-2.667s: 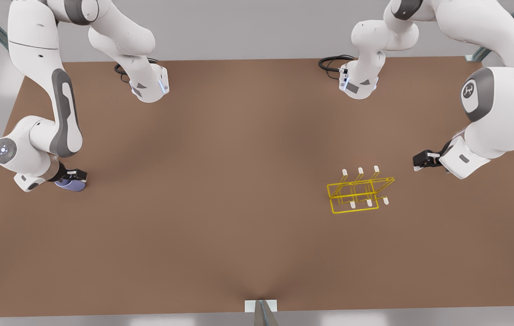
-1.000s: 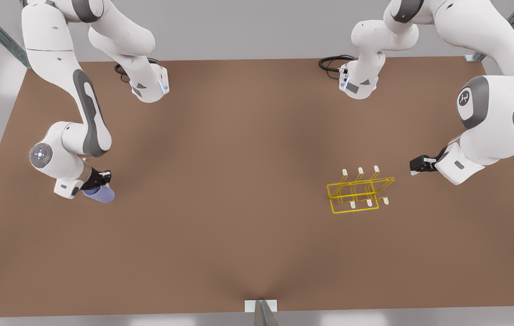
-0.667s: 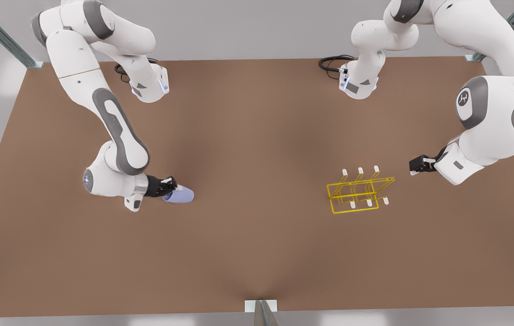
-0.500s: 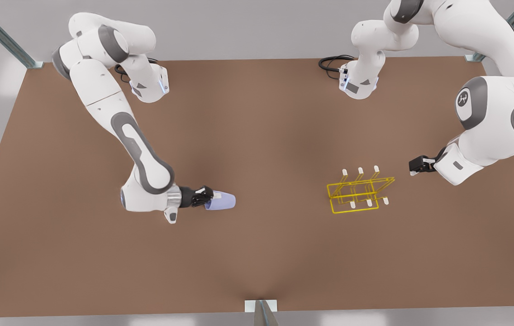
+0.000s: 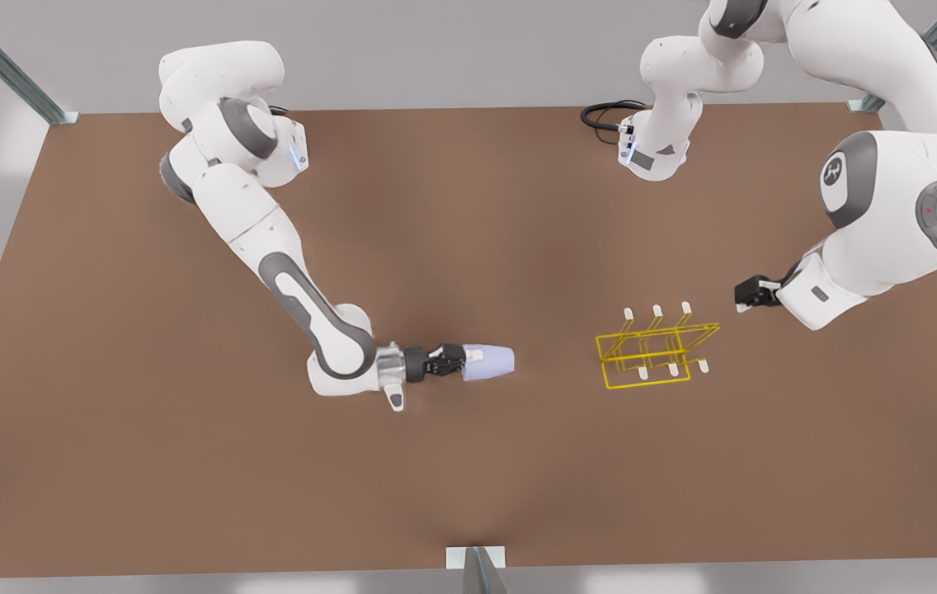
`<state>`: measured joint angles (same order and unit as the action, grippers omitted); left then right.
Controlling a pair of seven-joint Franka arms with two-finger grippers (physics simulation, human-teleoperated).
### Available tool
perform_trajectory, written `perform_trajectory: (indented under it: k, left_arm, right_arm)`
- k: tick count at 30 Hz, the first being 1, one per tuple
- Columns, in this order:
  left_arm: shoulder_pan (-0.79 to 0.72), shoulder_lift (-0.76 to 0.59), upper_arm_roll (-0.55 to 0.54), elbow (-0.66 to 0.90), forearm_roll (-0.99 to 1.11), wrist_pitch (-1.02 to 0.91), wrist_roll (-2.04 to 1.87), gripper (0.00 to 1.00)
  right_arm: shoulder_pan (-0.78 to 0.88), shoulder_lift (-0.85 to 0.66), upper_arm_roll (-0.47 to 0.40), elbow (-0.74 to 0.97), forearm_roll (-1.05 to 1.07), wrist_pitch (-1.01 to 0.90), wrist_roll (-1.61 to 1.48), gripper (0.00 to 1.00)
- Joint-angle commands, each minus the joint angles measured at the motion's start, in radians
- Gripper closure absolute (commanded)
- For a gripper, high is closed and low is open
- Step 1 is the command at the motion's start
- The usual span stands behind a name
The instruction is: Place the cup on the cup holder
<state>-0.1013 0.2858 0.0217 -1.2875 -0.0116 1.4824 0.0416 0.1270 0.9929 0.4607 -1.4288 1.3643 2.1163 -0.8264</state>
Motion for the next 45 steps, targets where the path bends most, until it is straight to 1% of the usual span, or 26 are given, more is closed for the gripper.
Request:
perform_trajectory:
  k: [1, 5, 12, 14, 15, 18, 21, 22, 23, 24, 26, 28, 32, 33, 34, 35, 36, 37, 38, 39, 40, 41, 42, 43, 44, 45]
  left_arm:
    - [0.0, 0.0, 0.0, 0.0, 0.001, -0.011, -0.005, 0.0]
    - [0.0, 0.0, 0.001, 0.0, 0.001, -0.013, -0.006, 0.0]
    - [0.0, 0.003, 0.001, 0.0, 0.001, -0.011, -0.006, 0.0]
    - [0.0, 0.004, 0.001, 0.0, 0.001, -0.01, -0.006, 0.0]
    - [0.0, 0.004, 0.001, 0.0, 0.002, -0.011, -0.008, 0.0]
    - [0.0, 0.004, 0.001, 0.0, 0.002, -0.013, -0.008, 0.0]
    - [0.0, 0.004, 0.001, 0.0, 0.002, -0.014, -0.008, 0.0]
    - [0.0, 0.006, 0.001, 0.0, 0.002, -0.013, -0.008, 0.0]
    - [0.0, 0.006, 0.001, 0.0, 0.002, -0.011, -0.008, 0.0]
    - [0.0, 0.007, 0.001, 0.0, 0.002, -0.013, -0.008, 0.0]
    - [0.0, 0.007, 0.001, 0.0, 0.002, -0.013, -0.012, 0.0]
    - [0.0, 0.01, 0.001, 0.0, 0.001, -0.013, -0.012, 0.0]
    - [0.0, 0.013, 0.001, 0.0, 0.001, -0.008, -0.015, 0.0]
    - [0.0, 0.012, 0.0, 0.0, 0.001, -0.008, -0.015, 0.0]
    - [-0.015, 0.012, 0.0, 0.0, -0.004, -0.013, -0.051, 0.0]
    - [-0.055, 0.007, -0.002, 0.0, -0.013, -0.017, -0.231, 0.0]
    - [-0.109, 0.003, -0.002, 0.002, -0.015, -0.016, -0.353, 0.0]
    - [-0.147, -0.002, -0.006, 0.002, -0.019, -0.016, -0.381, 0.0]
    - [-0.152, 0.001, -0.069, 0.007, -0.018, -0.016, -0.384, 0.0]
    - [-0.173, 0.01, -0.118, 0.008, -0.014, -0.008, -0.391, 0.0]
    - [-0.181, 0.026, -0.16, 0.011, -0.018, 0.005, -0.376, 0.0]
    - [-0.221, 0.067, -0.203, 0.013, -0.01, 0.059, -0.509, 0.0]
    - [-0.261, 0.087, -0.203, 0.013, -0.01, 0.123, -0.807, 0.0]
    - [-0.304, 0.116, -0.203, 0.013, -0.007, 0.225, -1.261, 0.0]
    - [-0.35, 0.145, -0.201, 0.013, 0.002, 0.306, -1.587, 0.0]
    - [-0.356, 0.159, -0.201, 0.013, 0.01, 0.36, -1.828, 0.0]
  right_arm:
    - [-0.038, -0.04, 0.001, -0.084, 0.006, -0.05, -0.178, 0.79]
    - [-0.04, -0.077, 0.004, -0.232, 0.018, -0.056, -0.275, 0.79]
    - [-0.072, -0.129, 0.004, -0.325, 0.022, -0.056, -0.275, 0.79]
    - [-0.073, -0.128, 0.004, -0.323, 0.022, -0.056, -0.28, 0.67]
    - [-0.073, -0.12, 0.004, -0.323, 0.022, -0.053, -0.281, 0.63]
    - [-0.073, -0.109, 0.003, -0.325, 0.022, -0.045, -0.281, 0.6]
    - [-0.081, -0.103, 0.001, -0.323, 0.021, -0.044, -0.286, 0.59]
    - [-0.089, -0.105, 0.001, -0.32, 0.019, -0.049, -0.28, 0.53]
    - [-0.112, -0.106, 0.001, -0.32, 0.01, -0.052, -0.269, 0.33]
    - [-0.116, -0.105, 0.0, -0.326, 0.007, -0.053, -0.27, 0.25]
    - [-0.139, -0.106, -0.002, -0.34, -0.017, -0.055, -0.269, 0.21]
    - [-0.153, -0.117, -0.007, -0.357, -0.04, -0.055, -0.27, 0.2]
    - [-0.187, -0.212, -0.007, -0.404, -0.083, -0.055, -0.249, 0.21]
    - [-0.204, -0.253, -0.007, -0.42, -0.123, -0.055, -0.221, 0.21]
    - [-0.24, -0.304, -0.007, -0.435, -0.212, -0.055, -0.168, 0.2]
    - [-0.262, -0.378, -0.007, -0.456, -0.295, -0.056, -0.11, 0.2]
    - [-0.259, -0.491, -0.057, -0.467, -0.411, -0.105, 0.018, 0.15]
    - [-0.241, -0.597, -0.145, -0.46, -0.551, -0.173, 0.125, 0.08]
    - [-0.234, -0.684, -0.198, -0.463, -0.715, -0.185, 0.272, 0.05]
    - [-0.219, -0.772, -0.246, -0.447, -0.965, -0.193, 0.501, 0.0]
    - [-0.219, -0.795, -0.281, -0.381, -1.164, -0.249, 0.579, 0.0]
    - [-0.219, -0.804, -0.342, -0.296, -1.283, -0.358, 0.684, 0.0]
    - [-0.219, -0.806, -0.396, -0.225, -1.286, -0.436, 0.69, 0.0]
    - [-0.219, -0.801, -0.428, -0.138, -1.382, -0.481, 0.694, 0.0]
    - [-0.219, -0.801, -0.448, -0.068, -1.415, -0.565, 0.71, 0.0]
    - [-0.213, -0.798, -0.448, -0.033, -1.415, -0.611, 0.825, 0.0]
